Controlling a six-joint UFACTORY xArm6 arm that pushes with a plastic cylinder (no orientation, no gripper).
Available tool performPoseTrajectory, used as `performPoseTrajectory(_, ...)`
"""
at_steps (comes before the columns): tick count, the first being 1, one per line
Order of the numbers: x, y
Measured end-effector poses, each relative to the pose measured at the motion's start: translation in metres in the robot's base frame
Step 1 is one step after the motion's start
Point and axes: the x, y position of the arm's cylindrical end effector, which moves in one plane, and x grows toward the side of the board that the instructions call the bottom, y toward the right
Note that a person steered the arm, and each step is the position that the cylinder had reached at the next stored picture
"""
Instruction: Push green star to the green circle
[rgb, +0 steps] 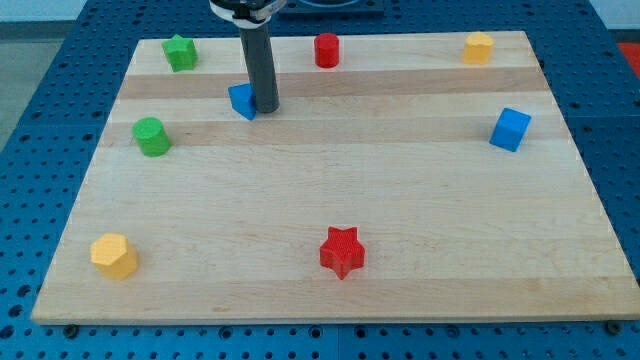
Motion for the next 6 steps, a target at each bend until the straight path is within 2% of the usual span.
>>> performPoseTrajectory(2,-0.026,0.001)
performPoseTrajectory(6,0.001,-0.083)
